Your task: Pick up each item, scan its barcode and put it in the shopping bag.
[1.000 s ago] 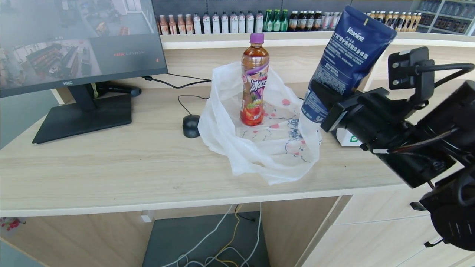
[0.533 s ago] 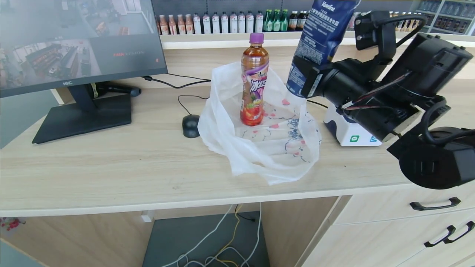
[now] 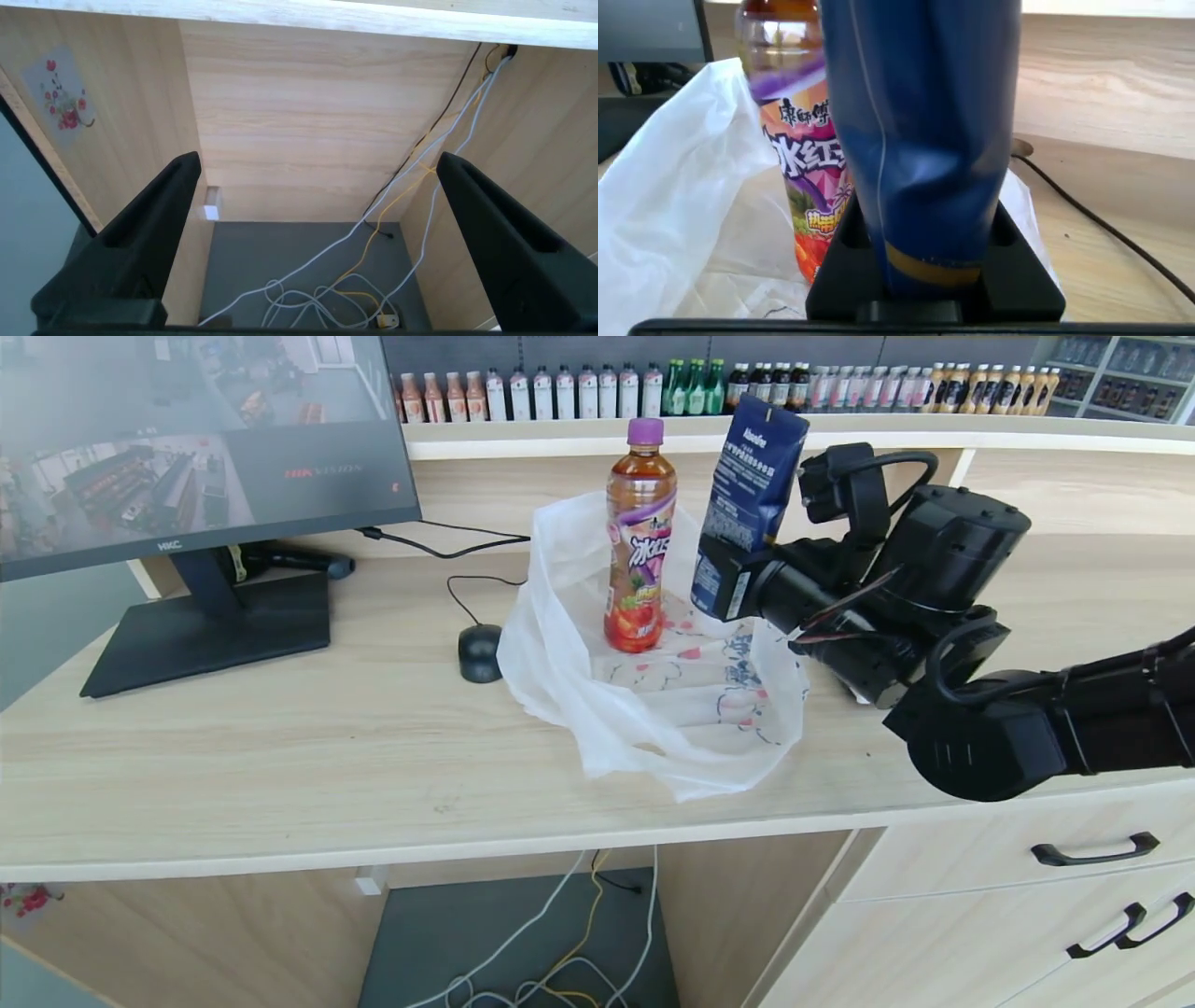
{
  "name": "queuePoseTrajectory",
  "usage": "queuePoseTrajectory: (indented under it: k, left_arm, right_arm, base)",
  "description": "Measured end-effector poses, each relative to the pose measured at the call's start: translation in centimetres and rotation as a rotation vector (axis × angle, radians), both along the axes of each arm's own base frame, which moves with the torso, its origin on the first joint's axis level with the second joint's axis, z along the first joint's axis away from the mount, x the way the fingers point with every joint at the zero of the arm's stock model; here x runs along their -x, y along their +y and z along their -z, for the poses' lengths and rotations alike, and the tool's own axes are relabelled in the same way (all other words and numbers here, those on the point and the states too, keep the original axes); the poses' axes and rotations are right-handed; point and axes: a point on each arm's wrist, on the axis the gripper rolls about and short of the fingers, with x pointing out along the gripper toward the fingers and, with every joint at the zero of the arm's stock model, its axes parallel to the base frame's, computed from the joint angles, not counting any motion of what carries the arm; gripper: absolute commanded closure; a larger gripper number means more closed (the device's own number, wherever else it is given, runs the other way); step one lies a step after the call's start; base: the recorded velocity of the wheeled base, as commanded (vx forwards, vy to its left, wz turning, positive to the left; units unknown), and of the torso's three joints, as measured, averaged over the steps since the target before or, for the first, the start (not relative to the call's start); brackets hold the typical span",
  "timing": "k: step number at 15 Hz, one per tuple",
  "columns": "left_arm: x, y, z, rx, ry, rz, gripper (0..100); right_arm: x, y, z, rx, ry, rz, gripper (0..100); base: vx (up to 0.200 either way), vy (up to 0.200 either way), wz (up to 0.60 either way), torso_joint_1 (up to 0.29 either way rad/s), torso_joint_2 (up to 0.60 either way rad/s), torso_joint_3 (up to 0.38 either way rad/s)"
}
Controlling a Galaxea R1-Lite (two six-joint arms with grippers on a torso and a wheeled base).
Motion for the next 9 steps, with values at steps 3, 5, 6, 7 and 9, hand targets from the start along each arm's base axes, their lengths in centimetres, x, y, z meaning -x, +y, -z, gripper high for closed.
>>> queuePoseTrajectory:
  k: [3,5,6,7,9]
  left_arm:
    - [0.0,0.0,0.0,0.000,0.000,0.000,0]
    - [0.0,0.0,0.0,0.000,0.000,0.000,0]
    - [0.0,0.0,0.0,0.000,0.000,0.000,0]
    - [0.0,0.0,0.0,0.000,0.000,0.000,0]
    - [0.0,0.0,0.0,0.000,0.000,0.000,0]
  right_arm:
    - [-0.4,0.3,1.0,0.012,0.020,-0.002,100]
    - [-0.7,0.4,1.4,0.017,0.030,-0.001,100]
    - [-0.8,0.4,1.6,0.019,0.033,-0.001,100]
    - [-0.8,0.5,1.7,0.021,0.036,-0.001,100]
    - [-1.0,0.5,2.2,0.027,0.048,-0.001,100]
  base:
    - [0.000,0.000,0.00,0.000,0.00,0.000]
    - [0.000,0.000,0.00,0.000,0.00,0.000]
    - [0.000,0.000,0.00,0.000,0.00,0.000]
    - [0.000,0.000,0.00,0.000,0.00,0.000]
    - [0.000,0.000,0.00,0.000,0.00,0.000]
